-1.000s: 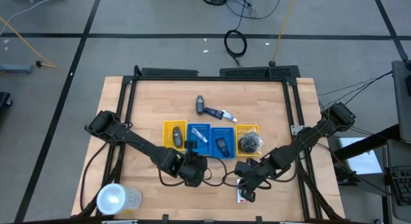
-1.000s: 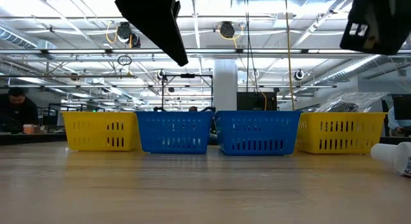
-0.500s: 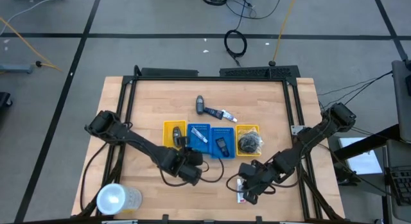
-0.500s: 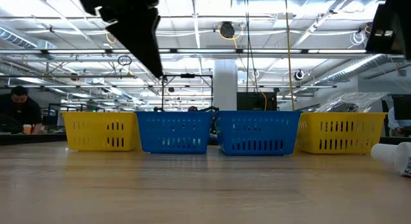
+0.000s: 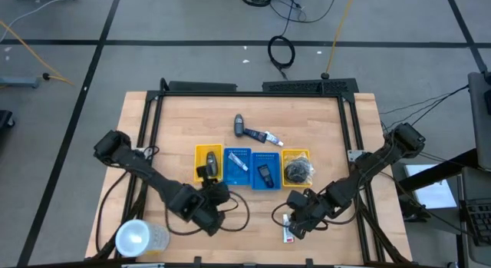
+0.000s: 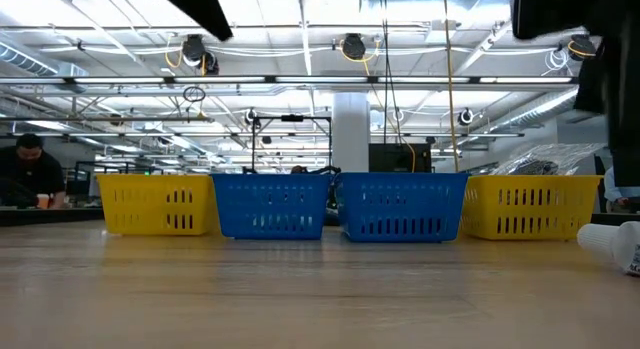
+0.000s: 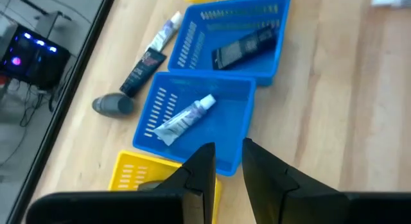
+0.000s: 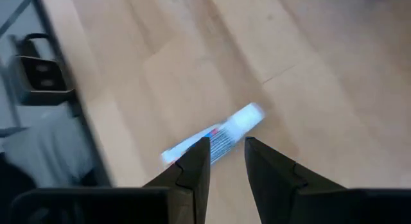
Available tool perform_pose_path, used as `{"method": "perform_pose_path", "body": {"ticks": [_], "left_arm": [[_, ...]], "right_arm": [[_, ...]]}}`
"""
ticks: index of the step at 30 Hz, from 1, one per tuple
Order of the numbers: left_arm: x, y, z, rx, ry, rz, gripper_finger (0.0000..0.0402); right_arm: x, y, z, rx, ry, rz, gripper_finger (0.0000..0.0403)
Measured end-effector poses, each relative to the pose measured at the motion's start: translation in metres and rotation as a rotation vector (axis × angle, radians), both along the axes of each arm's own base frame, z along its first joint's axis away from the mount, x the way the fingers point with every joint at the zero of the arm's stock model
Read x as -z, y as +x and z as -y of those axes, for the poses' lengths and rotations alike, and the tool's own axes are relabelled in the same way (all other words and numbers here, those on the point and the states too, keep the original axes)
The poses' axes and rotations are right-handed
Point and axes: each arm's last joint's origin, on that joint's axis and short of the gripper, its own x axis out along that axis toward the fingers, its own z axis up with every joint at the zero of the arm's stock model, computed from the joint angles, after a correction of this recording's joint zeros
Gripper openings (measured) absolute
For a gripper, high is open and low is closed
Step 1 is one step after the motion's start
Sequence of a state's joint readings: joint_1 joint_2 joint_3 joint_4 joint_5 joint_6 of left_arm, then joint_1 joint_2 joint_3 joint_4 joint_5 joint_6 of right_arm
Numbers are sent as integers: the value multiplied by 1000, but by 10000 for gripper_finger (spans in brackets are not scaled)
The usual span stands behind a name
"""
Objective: Pick & Place Travel size toiletries
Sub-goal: Put the white toothpaste into the left blue basket
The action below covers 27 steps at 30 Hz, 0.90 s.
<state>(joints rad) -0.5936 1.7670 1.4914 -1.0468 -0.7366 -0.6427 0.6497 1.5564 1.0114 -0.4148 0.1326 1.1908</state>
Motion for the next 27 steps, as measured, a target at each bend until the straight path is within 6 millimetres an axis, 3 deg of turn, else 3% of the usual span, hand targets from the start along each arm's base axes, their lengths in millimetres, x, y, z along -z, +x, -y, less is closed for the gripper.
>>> {"method": "perform_pose_path", "body": {"ticks": [5, 15, 27], "left_arm": [[-2, -8, 11, 24, 4, 24, 77], [-2, -9, 13, 16, -2, 34, 77], [-2, -7, 10, -1, -8, 40, 77]], "right_arm": [[25, 0, 7, -34, 73, 91, 89], [30, 2, 16, 16, 119, 62, 65], [47, 8, 20, 46, 90, 0, 151]]}}
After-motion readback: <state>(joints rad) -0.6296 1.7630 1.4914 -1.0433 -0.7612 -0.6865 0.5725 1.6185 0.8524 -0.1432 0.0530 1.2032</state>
